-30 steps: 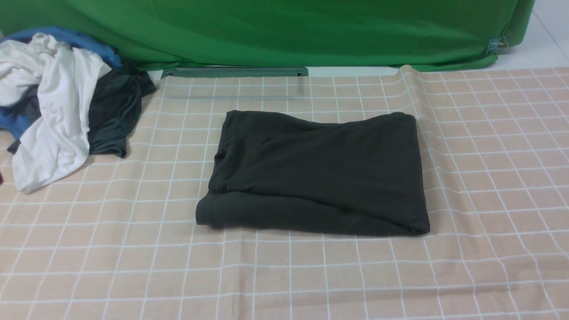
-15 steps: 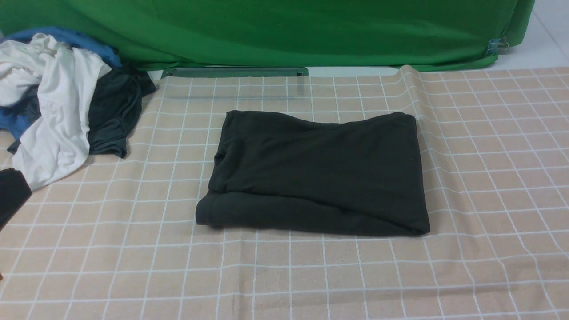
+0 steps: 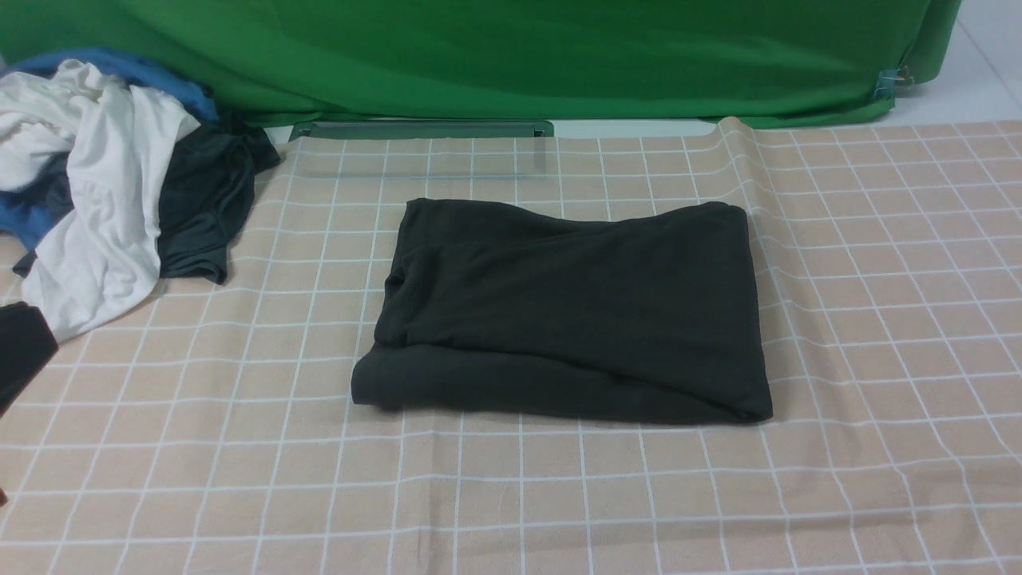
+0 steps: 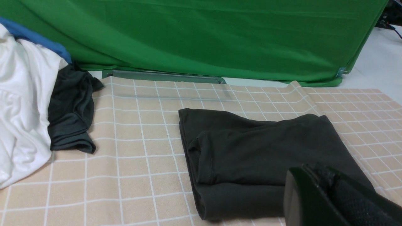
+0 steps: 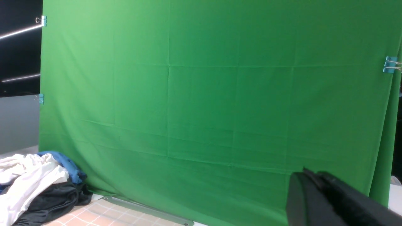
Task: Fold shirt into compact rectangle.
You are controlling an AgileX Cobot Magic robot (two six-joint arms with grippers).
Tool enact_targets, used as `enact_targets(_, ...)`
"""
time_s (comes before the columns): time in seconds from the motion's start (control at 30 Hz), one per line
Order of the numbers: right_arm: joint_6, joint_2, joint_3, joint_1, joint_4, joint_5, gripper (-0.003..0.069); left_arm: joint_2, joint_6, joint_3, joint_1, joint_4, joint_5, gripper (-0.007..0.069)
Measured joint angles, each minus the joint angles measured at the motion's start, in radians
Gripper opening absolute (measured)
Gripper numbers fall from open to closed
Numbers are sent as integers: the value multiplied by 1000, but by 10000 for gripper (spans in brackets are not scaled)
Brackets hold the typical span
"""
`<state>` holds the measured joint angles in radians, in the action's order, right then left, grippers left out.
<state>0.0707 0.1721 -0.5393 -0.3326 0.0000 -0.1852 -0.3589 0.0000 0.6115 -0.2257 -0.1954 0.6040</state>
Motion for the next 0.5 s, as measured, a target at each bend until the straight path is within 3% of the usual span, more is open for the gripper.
enact_targets(0.2, 0, 0, 0, 0, 0, 0, 71, 39, 42, -54, 5, 61, -130, 19)
enact_targets(0.37, 0, 0, 0, 0, 0, 0, 72, 180, 118, -324, 85, 83, -387, 19)
enact_targets(0.5, 0, 0, 0, 0, 0, 0, 86, 285, 131, -527, 159, 84, -500, 19)
